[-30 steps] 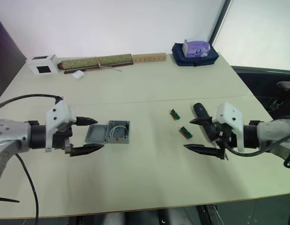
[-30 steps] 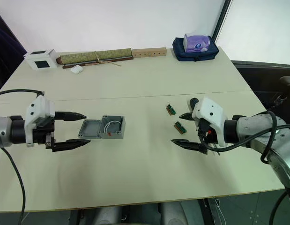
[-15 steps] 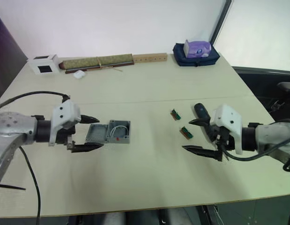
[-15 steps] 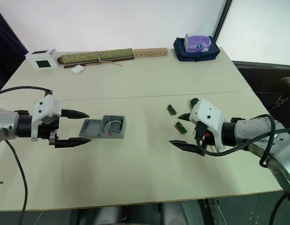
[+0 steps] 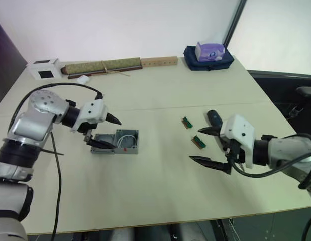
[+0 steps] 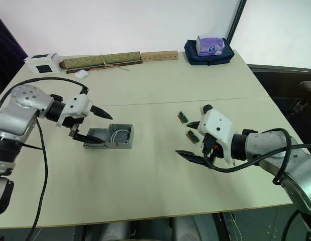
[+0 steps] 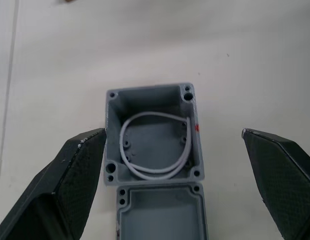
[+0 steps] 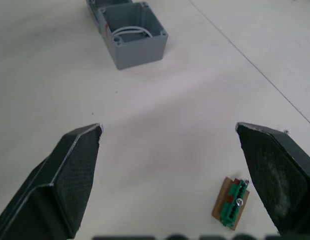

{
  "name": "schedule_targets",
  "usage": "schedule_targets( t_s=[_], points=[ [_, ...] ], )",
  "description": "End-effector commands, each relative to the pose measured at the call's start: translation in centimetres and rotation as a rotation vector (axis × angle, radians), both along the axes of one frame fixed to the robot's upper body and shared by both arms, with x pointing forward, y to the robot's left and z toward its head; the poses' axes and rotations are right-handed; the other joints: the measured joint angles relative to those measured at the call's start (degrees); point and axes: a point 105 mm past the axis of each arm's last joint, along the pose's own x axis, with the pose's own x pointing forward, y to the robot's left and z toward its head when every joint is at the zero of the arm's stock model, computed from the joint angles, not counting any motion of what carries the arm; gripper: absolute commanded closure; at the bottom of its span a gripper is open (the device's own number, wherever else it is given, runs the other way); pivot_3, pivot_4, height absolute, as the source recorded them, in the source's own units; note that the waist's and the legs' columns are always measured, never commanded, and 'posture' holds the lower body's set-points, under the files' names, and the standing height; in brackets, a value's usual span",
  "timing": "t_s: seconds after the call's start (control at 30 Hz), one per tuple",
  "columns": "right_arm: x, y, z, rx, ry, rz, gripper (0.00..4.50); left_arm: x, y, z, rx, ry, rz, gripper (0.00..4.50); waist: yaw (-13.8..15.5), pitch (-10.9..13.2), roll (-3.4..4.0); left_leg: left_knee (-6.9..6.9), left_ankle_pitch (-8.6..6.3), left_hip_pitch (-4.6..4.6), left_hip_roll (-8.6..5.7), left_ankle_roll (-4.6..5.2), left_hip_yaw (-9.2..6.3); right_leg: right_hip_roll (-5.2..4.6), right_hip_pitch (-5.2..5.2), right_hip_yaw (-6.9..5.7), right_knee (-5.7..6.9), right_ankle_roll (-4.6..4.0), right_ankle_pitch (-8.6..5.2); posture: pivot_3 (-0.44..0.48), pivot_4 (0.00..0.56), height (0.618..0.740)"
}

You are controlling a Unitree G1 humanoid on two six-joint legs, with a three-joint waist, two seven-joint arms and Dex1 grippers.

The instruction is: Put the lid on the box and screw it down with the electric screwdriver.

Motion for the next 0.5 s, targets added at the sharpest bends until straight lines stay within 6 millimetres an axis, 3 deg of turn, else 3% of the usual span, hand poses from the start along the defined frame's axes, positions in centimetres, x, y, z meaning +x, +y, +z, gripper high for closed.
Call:
schedule_targets(
  t_s=[0.03, 0.5],
  points=[
    [-0.3, 0.9, 0.7, 0.005, -0.044, 0.027, 0.00, 0.8, 0.1, -1.0, 0.115, -0.034, -0.080, 0.08, 0.1, 0.0, 0.00, 0.02, 0.00, 0.00, 0.00, 0.00, 0.00, -0.01, 0.00, 0.00, 0.01, 0.00, 0.00, 0.000, 0.150, 0.740],
    [-0.6, 1.0, 0.7, 0.015, -0.059, -0.011, 0.00, 0.9, -3.5, -3.6, 0.122, 0.053, -0.231, 0.08, 0.0, 0.0, 0.00, 0.06, 0.00, -0.04, -0.01, 0.00, -0.04, -0.03, -0.01, 0.00, 0.05, 0.01, 0.00, 0.000, 0.150, 0.740]
  ],
)
